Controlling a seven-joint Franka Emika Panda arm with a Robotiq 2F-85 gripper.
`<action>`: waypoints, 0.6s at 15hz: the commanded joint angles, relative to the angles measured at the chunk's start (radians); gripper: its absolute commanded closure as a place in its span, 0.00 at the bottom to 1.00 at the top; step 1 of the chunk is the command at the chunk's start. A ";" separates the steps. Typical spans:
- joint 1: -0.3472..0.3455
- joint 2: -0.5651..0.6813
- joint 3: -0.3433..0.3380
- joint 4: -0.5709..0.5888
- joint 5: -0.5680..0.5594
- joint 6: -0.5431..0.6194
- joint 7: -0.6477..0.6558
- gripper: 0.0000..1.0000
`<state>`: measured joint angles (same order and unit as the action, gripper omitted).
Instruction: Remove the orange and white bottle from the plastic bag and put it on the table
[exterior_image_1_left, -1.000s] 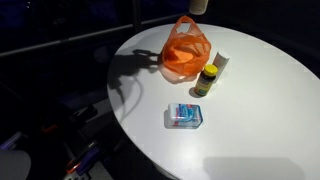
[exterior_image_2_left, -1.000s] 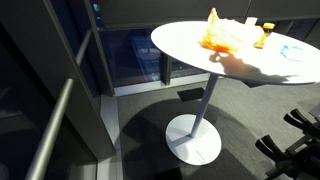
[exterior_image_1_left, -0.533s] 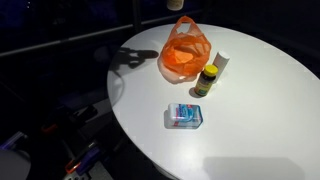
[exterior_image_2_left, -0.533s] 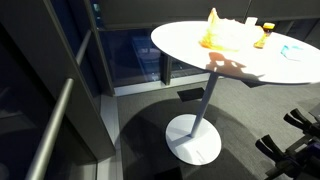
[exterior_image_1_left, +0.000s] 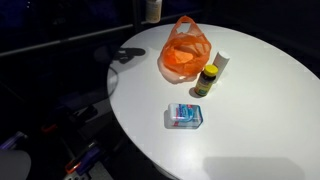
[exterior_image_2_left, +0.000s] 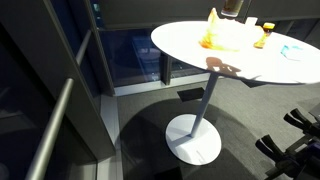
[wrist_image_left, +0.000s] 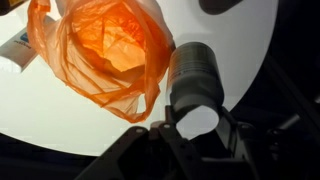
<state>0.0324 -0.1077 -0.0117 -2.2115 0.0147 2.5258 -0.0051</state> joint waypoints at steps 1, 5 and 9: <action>0.006 0.007 0.023 -0.056 0.001 0.050 -0.016 0.81; 0.012 0.042 0.047 -0.094 -0.023 0.094 0.006 0.81; 0.009 0.076 0.058 -0.113 -0.080 0.138 0.036 0.81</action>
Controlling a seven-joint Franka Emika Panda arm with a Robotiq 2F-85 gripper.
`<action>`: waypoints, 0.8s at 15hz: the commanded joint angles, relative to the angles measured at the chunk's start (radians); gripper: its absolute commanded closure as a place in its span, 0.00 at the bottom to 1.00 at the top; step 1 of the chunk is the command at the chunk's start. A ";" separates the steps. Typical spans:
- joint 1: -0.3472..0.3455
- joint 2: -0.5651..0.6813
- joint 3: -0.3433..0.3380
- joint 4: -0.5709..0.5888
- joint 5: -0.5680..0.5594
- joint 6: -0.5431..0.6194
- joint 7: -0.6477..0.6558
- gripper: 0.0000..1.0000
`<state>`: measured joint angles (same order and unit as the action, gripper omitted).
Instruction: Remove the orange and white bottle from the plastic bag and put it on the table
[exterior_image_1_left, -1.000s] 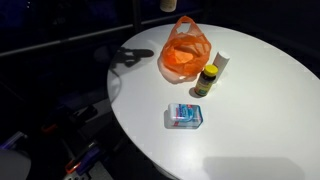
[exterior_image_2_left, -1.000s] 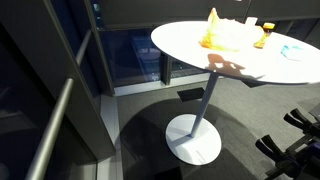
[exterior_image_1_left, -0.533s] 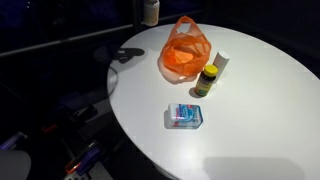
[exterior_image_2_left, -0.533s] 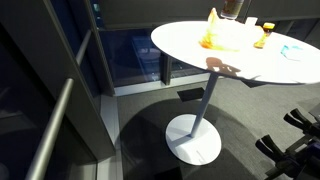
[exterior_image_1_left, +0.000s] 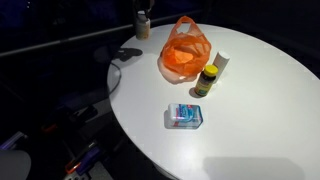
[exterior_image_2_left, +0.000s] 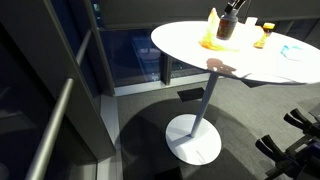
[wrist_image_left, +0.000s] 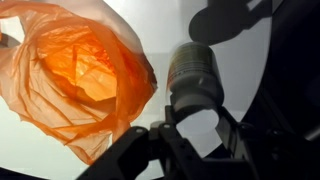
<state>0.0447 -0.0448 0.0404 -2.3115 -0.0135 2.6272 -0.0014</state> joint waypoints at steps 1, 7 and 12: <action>-0.004 0.023 0.006 -0.017 -0.072 0.049 0.042 0.81; 0.001 0.076 -0.001 -0.027 -0.170 0.092 0.118 0.81; 0.009 0.112 -0.010 -0.026 -0.243 0.109 0.189 0.81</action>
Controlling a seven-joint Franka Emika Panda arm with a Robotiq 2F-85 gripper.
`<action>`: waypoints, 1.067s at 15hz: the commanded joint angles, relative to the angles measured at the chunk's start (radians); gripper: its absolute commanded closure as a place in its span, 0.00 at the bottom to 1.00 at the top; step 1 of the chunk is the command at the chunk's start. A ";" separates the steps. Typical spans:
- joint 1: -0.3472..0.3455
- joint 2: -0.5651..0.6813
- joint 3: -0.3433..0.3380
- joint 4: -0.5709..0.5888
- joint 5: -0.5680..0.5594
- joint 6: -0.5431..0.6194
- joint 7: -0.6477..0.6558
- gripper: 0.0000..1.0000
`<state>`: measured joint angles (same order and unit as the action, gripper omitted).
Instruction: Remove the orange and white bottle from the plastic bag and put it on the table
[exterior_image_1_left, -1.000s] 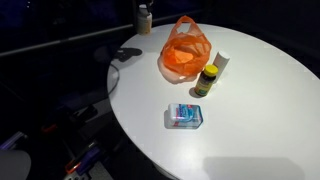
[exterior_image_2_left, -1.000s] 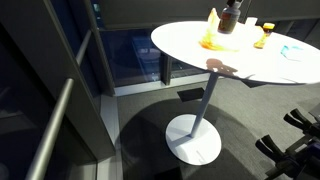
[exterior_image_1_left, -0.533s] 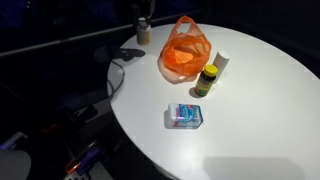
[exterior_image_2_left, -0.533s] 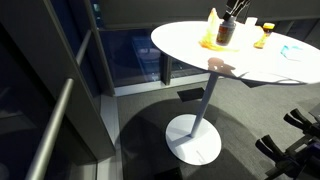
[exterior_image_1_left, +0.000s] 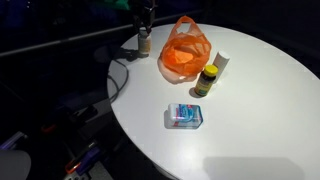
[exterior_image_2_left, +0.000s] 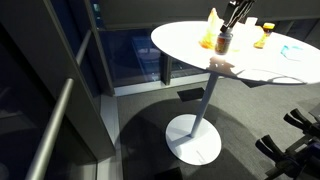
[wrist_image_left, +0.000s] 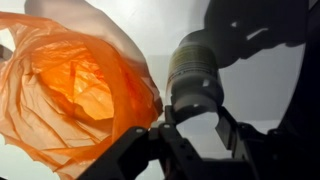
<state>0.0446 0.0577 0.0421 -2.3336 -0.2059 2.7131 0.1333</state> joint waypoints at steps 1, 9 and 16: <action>0.010 0.013 -0.013 -0.004 -0.058 0.025 0.062 0.81; 0.001 -0.015 -0.033 0.005 -0.072 -0.055 0.065 0.08; -0.046 -0.097 -0.066 0.093 -0.048 -0.392 0.037 0.00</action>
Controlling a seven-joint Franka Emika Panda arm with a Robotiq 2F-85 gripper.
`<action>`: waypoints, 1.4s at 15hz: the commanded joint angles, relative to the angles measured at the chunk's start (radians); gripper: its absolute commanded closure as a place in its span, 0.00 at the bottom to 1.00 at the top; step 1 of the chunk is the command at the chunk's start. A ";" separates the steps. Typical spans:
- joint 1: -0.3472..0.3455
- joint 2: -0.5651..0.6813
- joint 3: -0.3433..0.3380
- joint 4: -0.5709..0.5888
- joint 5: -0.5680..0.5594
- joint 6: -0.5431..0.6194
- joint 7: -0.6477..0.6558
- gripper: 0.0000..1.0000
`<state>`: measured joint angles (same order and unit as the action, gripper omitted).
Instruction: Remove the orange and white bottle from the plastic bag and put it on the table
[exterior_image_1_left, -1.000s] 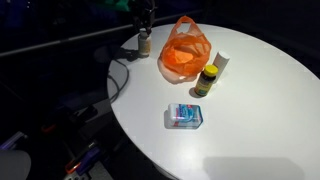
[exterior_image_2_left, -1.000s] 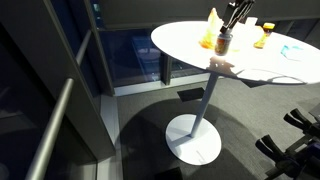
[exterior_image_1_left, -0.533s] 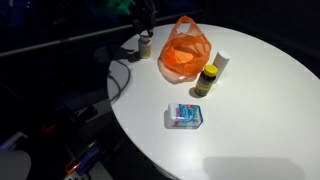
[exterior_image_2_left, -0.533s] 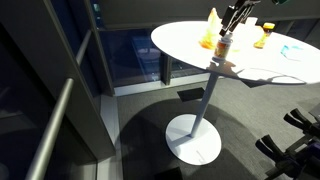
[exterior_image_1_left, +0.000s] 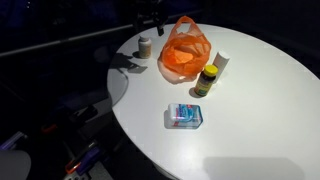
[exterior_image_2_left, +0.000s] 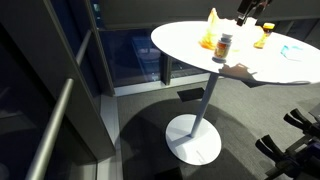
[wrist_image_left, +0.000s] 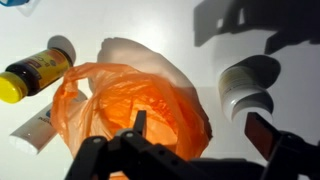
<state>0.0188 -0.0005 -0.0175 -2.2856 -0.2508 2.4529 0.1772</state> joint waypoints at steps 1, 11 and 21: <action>-0.028 -0.047 -0.009 0.065 0.005 -0.181 -0.014 0.00; -0.074 -0.071 -0.048 0.272 0.137 -0.584 -0.146 0.00; -0.084 -0.142 -0.066 0.257 0.183 -0.546 -0.202 0.00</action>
<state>-0.0599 -0.1435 -0.0883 -2.0307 -0.0687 1.9093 -0.0234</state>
